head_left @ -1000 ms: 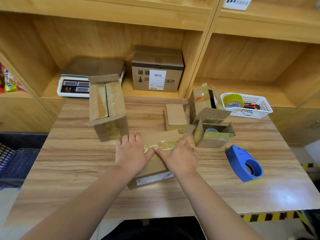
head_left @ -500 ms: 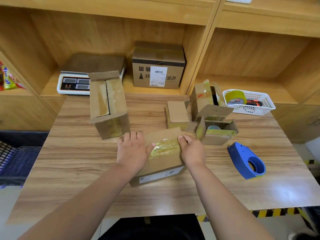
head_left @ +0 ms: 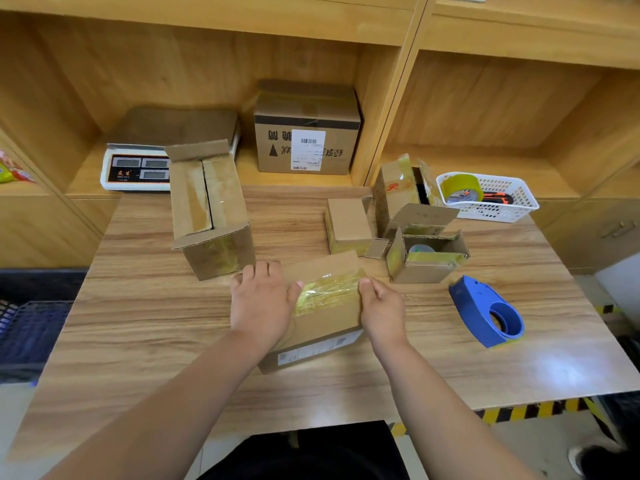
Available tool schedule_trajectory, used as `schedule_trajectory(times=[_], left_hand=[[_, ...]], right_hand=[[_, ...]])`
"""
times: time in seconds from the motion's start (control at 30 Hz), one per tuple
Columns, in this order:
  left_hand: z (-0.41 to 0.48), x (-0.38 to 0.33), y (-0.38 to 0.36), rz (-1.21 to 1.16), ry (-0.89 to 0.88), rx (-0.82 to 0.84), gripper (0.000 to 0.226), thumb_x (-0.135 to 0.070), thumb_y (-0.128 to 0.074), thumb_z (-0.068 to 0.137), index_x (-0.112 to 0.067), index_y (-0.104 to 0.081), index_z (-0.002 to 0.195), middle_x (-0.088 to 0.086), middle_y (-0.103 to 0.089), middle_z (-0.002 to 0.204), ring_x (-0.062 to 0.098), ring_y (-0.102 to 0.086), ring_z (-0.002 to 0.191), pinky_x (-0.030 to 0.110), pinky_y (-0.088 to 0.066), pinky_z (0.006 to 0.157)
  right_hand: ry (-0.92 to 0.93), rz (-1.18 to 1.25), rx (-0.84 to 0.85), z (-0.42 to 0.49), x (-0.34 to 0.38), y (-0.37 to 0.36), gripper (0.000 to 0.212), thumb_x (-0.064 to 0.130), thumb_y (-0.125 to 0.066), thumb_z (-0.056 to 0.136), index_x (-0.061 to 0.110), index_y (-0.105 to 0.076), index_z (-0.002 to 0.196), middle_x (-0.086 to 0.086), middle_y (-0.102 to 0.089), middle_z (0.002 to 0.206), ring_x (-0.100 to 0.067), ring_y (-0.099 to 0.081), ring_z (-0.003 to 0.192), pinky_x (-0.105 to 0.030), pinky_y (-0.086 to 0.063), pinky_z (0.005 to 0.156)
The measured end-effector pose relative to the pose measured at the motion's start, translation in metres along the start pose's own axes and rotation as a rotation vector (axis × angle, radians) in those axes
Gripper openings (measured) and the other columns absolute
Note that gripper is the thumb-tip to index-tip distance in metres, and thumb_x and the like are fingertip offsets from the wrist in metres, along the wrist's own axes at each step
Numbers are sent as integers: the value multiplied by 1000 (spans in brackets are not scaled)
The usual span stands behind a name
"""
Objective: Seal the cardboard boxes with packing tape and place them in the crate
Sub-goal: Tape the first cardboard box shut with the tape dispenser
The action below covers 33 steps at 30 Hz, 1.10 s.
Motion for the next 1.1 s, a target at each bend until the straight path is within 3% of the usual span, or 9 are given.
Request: schedule_trajectory(times=[0.13,0.3,0.37,0.43,0.5,0.7,0.87,0.97,1.1], left_hand=[[0,1,2,-62,6,-7,49,-48,-31,97,-12,-47,126,6,-52,118,26,-46,108,37,-34,89],[-3,7,10,-173,48,-20,51,-47,-34,97,-13,-44,133,7,-50,124,26,-44,114,38,-33,95],[-6,7,11,-292,98,-49,50,-44,-40,96,-11,-44,134,9,-51,125,28,-43,116,41,-31,96],[-10,7,8,-471,155,-87,48,-37,-47,95,-7,-46,132,13,-51,123,31,-43,116,44,-31,96],[-14,7,-1,-661,194,-85,48,-31,-52,94,-3,-44,132,16,-49,124,33,-41,119,47,-30,99],[-29,5,-36,-899,211,88,61,-27,-57,91,6,-31,135,20,-41,128,36,-37,122,51,-30,104],[-37,26,-34,-1078,220,59,61,-63,-24,79,-14,-49,106,-1,-51,96,20,-48,98,29,-39,87],[-35,29,-18,-1297,284,111,44,-51,-19,99,-26,-55,107,-14,-54,104,5,-47,102,6,-31,83],[-19,31,4,-1430,276,132,34,-39,-27,102,-31,-60,108,-16,-63,108,-5,-58,101,13,-40,84]], right_hand=[[-33,50,-15,-4,5,-2,26,18,-48,98,7,-72,102,0,-69,91,-11,-59,88,-19,-41,77],[23,-72,-47,-12,31,3,35,19,-47,98,21,-54,63,9,-48,59,-14,-46,66,-22,-36,61],[74,-167,-57,-12,49,6,29,25,-45,99,18,-60,76,8,-57,68,-18,-52,76,-26,-38,69],[173,-323,-92,-14,69,9,31,28,-44,99,16,-68,113,-3,-71,99,-24,-61,94,-28,-44,79],[342,-479,-149,-20,86,10,34,27,-46,98,17,-61,127,-7,-68,115,-26,-63,104,-30,-47,84],[880,-759,-321,-51,102,-7,32,18,-79,75,6,-73,104,-8,-72,103,-22,-70,94,-32,-57,73],[1042,-570,-212,-66,93,-27,23,19,-65,86,6,-74,103,-9,-71,107,-22,-67,104,-38,-56,87],[1159,-558,-144,-79,81,-34,23,21,-63,88,8,-74,103,-7,-71,110,-20,-64,110,-37,-53,91],[1287,-559,-54,-92,64,-33,21,24,-64,89,12,-75,102,-4,-69,113,-17,-62,114,-35,-51,95]])
Point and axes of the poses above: each hand's wrist, its own z-axis towards the middle knuckle, its own y-axis out of the back of the hand, x = y × z, the point moved 4 cm from there along z, towards the middle knuckle
